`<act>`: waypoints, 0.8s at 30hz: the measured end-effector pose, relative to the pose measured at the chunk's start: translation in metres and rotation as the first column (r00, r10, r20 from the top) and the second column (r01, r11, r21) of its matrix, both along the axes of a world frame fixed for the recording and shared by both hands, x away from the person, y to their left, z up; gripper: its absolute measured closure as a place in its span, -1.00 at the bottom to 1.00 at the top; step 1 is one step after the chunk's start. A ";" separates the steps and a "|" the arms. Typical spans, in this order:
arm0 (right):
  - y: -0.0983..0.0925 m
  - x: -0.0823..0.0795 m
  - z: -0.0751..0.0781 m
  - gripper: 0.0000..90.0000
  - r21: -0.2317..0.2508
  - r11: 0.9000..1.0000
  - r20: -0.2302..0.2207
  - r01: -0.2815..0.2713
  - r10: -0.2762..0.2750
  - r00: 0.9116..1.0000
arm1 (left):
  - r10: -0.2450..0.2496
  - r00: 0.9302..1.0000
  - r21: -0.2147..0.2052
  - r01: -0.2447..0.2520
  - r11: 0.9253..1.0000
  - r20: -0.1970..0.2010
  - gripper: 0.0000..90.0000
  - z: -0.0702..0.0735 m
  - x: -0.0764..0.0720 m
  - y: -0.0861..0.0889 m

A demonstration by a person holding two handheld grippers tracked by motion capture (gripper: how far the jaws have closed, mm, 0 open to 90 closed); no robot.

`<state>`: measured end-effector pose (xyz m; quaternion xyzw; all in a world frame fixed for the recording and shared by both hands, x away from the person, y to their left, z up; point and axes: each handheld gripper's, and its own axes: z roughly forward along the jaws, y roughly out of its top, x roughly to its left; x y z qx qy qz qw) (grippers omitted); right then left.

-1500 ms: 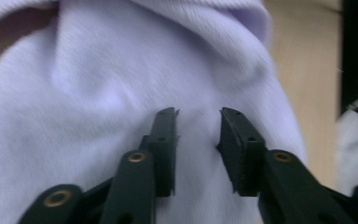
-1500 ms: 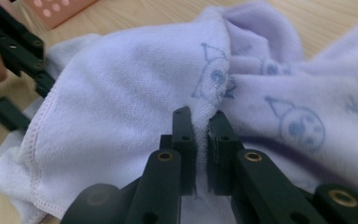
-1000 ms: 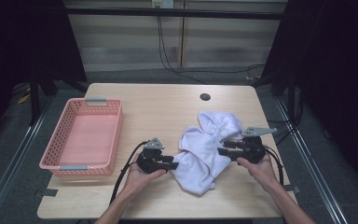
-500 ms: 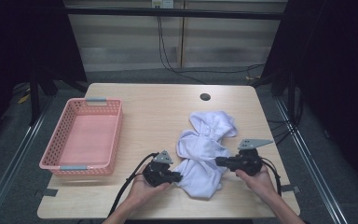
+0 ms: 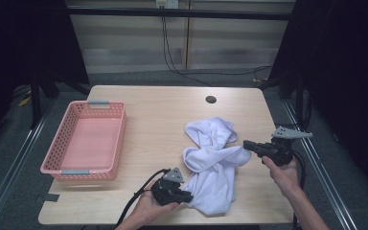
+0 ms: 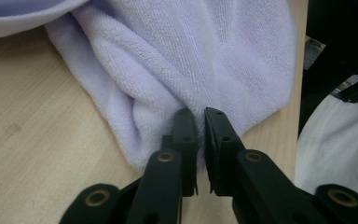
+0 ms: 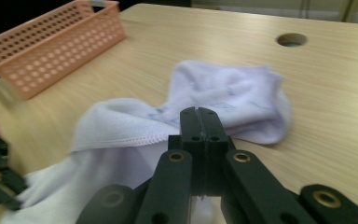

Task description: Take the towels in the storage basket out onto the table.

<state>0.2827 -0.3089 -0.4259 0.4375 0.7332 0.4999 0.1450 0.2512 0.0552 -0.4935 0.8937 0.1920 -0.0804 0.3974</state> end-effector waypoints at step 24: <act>0.006 0.000 -0.026 1.00 0.000 0.997 -0.083 -0.081 0.080 0.993 | 0.293 0.955 -0.165 -0.296 0.941 -0.042 0.98 -0.009 0.108 0.007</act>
